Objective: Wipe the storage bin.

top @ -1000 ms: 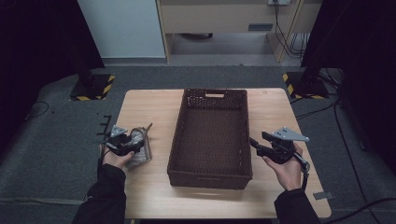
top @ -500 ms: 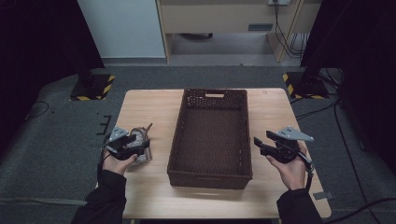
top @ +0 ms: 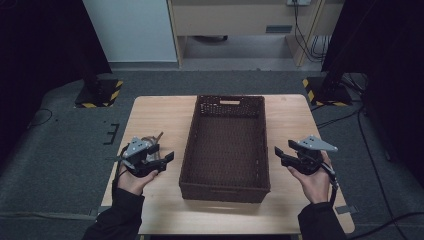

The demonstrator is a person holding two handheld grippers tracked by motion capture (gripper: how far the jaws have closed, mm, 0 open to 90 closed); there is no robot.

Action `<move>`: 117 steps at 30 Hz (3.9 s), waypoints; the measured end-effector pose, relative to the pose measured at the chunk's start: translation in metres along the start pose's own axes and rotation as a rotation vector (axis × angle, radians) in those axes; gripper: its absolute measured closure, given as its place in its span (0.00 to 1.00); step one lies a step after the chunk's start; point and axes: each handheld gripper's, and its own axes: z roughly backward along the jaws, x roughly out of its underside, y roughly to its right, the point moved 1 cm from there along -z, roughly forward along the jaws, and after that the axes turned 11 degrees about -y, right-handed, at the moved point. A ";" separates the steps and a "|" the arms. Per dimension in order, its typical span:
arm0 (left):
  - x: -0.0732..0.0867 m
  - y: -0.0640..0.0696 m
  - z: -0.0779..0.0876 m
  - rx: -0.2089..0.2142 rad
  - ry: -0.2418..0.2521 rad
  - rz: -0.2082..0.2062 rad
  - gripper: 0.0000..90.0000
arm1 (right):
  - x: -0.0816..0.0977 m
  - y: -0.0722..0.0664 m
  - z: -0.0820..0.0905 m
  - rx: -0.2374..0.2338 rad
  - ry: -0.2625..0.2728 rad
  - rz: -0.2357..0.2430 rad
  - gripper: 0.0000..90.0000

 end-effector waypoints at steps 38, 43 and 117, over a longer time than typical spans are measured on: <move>0.016 0.045 -0.035 0.072 -0.140 -0.104 0.65 | -0.004 -0.006 -0.007 -0.013 0.008 0.025 0.48; 0.014 0.042 -0.038 0.072 -0.133 -0.108 0.66 | -0.006 -0.008 -0.010 -0.024 0.012 0.021 0.49; 0.008 -0.021 -0.041 -0.085 -0.045 0.011 0.74 | -0.023 -0.016 -0.051 0.035 -0.008 0.010 0.58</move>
